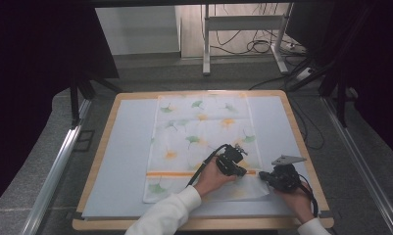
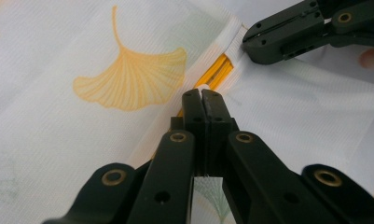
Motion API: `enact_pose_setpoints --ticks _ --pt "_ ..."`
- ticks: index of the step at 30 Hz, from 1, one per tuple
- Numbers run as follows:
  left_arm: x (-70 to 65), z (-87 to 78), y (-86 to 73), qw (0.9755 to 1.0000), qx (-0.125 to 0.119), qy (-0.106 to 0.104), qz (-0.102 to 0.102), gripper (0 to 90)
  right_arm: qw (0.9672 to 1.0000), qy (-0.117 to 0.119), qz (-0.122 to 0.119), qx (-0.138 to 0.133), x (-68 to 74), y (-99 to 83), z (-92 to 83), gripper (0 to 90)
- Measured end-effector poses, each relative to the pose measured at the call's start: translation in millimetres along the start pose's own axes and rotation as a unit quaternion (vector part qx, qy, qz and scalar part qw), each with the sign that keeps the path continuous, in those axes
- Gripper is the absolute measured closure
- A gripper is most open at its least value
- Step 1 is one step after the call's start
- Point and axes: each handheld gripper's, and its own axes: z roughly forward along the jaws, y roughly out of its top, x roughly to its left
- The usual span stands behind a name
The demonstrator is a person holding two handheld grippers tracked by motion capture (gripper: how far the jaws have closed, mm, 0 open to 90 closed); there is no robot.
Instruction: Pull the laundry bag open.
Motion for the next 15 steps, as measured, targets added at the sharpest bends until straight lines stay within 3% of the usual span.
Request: enact_pose_setpoints --ticks 15 --pt "2.9 -6.1 -8.1 1.0000 -0.003 0.007 0.000 90.0 1.0000 0.002 -0.001 -0.001 -0.6 -0.5 -0.2 89.6"
